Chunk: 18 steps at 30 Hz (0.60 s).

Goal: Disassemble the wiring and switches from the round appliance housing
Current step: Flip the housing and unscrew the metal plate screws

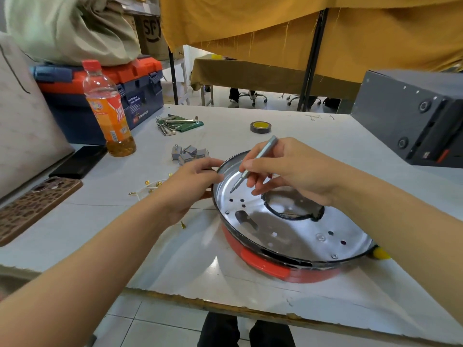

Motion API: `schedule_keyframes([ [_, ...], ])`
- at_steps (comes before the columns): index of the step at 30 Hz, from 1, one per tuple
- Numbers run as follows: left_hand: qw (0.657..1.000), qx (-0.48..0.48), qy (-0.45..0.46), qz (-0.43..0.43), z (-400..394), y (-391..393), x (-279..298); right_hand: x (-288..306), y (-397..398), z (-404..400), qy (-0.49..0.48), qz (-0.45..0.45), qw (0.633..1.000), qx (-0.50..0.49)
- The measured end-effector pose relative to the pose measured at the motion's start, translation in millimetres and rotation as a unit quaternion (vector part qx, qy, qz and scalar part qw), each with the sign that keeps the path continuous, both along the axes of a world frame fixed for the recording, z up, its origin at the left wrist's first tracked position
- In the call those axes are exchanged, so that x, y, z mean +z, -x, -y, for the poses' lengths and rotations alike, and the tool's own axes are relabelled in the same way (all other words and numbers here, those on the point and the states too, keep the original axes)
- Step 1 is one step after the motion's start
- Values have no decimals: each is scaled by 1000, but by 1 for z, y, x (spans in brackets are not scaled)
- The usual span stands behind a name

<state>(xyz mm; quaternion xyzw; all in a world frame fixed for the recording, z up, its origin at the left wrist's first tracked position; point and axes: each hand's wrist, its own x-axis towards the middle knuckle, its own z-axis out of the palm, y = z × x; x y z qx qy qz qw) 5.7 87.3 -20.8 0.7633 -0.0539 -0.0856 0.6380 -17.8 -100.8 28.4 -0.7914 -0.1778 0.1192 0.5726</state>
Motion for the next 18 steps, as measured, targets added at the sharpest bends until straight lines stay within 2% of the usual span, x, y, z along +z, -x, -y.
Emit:
schedule_keyframes([
  [5, 993, 35, 116, -11, 17, 4, -13, -10, -1, -13, 17, -12, 1000, -11],
  [9, 983, 58, 173, 3, 23, 6, -25, -14, -2, -10, 21, -5, 1000, -17],
  [18, 980, 51, 191, 3, 23, 4, -28, -19, -5, -12, 30, 11, 999, -18],
])
